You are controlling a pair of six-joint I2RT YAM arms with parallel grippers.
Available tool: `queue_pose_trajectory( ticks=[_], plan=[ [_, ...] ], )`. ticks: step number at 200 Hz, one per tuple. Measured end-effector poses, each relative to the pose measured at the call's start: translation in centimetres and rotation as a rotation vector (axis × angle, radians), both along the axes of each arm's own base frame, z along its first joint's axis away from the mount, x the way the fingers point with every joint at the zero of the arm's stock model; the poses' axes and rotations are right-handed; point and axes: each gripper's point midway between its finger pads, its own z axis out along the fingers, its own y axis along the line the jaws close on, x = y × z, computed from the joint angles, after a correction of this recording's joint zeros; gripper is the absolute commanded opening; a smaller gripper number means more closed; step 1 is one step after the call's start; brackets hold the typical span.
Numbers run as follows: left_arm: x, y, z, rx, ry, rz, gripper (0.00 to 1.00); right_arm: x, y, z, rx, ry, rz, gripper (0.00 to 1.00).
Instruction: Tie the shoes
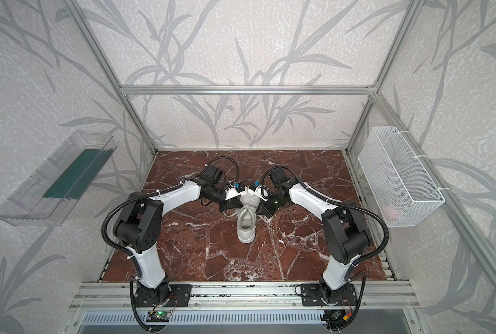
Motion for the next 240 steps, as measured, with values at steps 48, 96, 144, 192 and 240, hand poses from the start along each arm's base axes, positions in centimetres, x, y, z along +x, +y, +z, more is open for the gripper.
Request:
queue_pose_trajectory(
  ticks=[48, 96, 144, 192, 240],
  plan=[
    [-0.2, 0.8, 1.7, 0.042, -0.035, 0.007, 0.0, -0.5, -0.5, 0.5, -0.007, -0.019, -0.013, 0.0],
    [-0.1, 1.2, 3.1, 0.08, -0.078, 0.014, 0.0, -0.5, -0.7, 1.6, 0.007, -0.055, -0.027, 0.0],
    [0.0, 1.9, 2.6, 0.134, -0.076, 0.03, 0.0, -1.0, -1.2, 1.3, -0.007, -0.055, -0.04, 0.0],
    [0.2, 2.0, 3.6, 0.156, -0.092, 0.021, 0.0, -1.4, -1.7, 1.3, -0.011, -0.055, -0.053, 0.0],
    [-0.2, 2.0, 3.7, 0.159, -0.083, 0.004, 0.0, -1.3, -1.8, 1.3, -0.015, -0.054, -0.063, 0.0]
  ],
)
